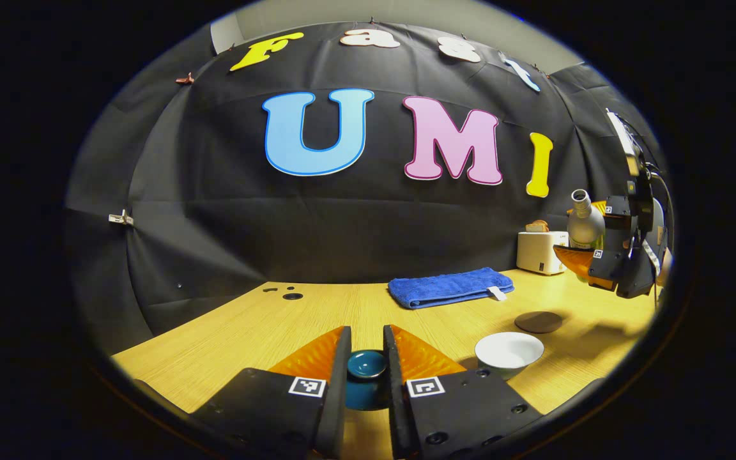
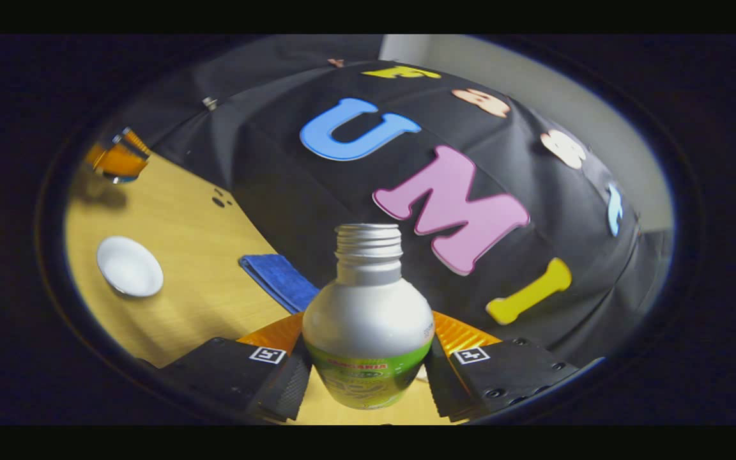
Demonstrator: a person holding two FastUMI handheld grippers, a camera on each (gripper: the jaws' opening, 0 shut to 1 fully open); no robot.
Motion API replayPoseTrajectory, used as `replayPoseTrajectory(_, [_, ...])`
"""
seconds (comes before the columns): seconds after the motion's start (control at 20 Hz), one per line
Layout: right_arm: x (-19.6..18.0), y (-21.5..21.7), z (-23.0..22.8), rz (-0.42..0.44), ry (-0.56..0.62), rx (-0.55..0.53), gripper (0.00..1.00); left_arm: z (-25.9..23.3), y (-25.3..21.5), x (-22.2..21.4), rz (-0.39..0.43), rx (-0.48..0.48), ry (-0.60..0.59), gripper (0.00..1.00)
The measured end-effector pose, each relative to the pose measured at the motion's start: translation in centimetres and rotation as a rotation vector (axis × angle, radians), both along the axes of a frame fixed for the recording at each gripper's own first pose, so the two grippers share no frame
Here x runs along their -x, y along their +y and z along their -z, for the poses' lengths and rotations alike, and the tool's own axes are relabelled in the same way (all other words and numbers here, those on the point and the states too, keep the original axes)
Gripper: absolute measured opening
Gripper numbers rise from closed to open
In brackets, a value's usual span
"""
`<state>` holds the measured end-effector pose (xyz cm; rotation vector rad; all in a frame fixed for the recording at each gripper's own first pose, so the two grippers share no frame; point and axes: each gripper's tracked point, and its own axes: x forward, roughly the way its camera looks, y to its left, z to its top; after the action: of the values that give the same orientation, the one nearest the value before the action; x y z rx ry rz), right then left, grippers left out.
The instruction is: Open the teacup lid with one hand, grasp the water bottle and pour water into the teacup with the other hand; after pouring, place the water bottle on the coaster and then close the teacup lid.
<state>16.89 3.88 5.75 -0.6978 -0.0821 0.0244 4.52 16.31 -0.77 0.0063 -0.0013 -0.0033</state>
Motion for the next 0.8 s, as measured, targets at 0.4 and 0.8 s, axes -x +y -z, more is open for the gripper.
replayPoseTrajectory(0.4, [0.2, -1.1, 0.2, -0.128, 0.11, -0.805, 0.79, 0.0, 0.1, 0.1, -0.009, 0.0, 0.0, 0.34])
replayPoseTrajectory(0.8, [-4.9, 1.6, 4.4, -0.101, 0.217, -0.691, 0.8, 0.1, 0.1, 0.0, -0.008, 0.0, -0.001, 0.34])
